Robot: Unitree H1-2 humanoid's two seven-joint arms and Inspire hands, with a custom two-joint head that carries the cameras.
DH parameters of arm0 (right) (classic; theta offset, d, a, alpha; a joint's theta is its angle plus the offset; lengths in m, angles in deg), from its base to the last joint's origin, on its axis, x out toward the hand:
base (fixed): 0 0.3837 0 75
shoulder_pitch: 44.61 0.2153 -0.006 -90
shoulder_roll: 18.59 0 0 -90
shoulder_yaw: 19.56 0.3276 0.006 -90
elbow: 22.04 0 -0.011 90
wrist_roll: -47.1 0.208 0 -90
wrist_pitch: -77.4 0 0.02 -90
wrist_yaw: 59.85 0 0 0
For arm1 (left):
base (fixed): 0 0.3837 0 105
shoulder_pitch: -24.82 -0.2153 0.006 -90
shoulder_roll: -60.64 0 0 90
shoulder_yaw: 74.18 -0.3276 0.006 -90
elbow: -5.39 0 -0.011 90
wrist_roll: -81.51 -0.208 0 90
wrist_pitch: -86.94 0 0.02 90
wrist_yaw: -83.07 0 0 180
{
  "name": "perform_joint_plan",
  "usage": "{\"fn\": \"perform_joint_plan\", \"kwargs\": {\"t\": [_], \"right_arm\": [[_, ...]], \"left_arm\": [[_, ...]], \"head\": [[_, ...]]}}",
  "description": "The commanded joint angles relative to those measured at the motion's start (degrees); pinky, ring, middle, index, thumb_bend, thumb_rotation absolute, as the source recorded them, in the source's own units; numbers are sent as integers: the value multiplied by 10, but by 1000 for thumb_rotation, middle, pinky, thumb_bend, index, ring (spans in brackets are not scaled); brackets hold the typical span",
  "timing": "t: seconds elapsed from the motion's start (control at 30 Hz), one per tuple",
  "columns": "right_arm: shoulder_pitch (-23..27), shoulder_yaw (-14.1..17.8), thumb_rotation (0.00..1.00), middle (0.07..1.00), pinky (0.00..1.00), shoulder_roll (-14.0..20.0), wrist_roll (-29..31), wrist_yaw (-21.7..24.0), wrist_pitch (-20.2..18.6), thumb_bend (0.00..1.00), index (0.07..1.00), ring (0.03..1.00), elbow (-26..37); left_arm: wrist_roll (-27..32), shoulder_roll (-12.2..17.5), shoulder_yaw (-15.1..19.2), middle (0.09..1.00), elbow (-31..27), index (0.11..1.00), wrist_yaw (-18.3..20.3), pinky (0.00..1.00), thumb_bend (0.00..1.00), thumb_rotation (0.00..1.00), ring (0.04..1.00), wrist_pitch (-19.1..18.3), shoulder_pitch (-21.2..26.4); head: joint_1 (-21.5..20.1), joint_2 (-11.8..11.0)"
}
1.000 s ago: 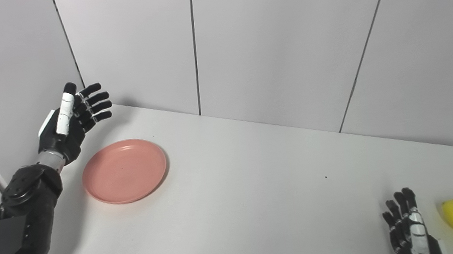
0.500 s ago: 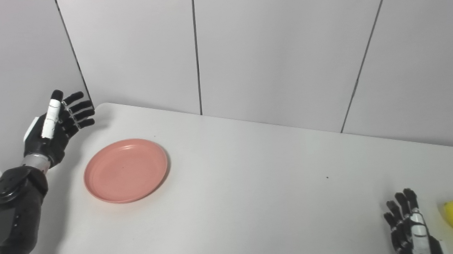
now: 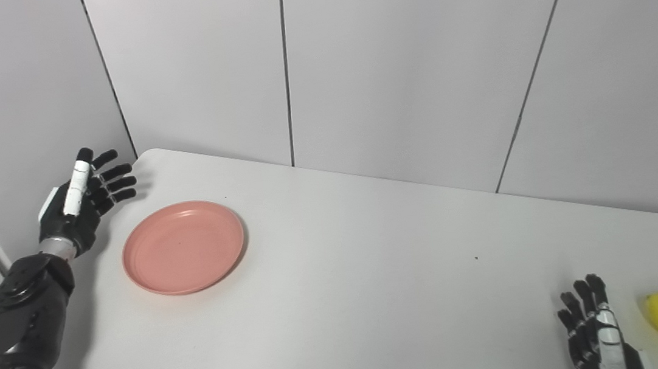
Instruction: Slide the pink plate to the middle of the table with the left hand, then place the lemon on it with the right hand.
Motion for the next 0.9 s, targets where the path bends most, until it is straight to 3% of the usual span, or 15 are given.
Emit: {"fn": "perform_joint_plan", "kwargs": {"t": [0.0, 0.2, 0.33, 0.6, 0.87], "right_arm": [[-39, -5, 885, 991, 1000, -15, 1, 0, 10, 612, 1000, 975, -32], [-40, -7, 882, 990, 1000, -14, 3, 2, 9, 605, 1000, 974, -29], [-44, -8, 890, 993, 1000, -14, -2, -1, 7, 598, 1000, 977, -22], [-43, -11, 892, 998, 1000, -17, -4, 1, 10, 591, 1000, 981, -22], [-42, -13, 893, 999, 1000, -22, -9, -3, 7, 594, 1000, 983, -19]], "left_arm": [[4, 7, 5, 679, -8, 768, -5, 669, 1000, 746, 668, 33, 28], [-4, -5, 1, 704, 33, 770, -9, 703, 968, 778, 700, 67, 25], [10, -9, 2, 723, 64, 776, 12, 723, 944, 760, 714, 92, 25], [17, -9, -3, 679, 107, 712, 26, 692, 997, 773, 690, 111, 31], [34, -24, -5, 687, 49, 751, 39, 683, 975, 779, 690, 75, 8]], "head": [[0, 0], [-1, 1], [-3, 4], [-4, 4], [-7, 4]]}}
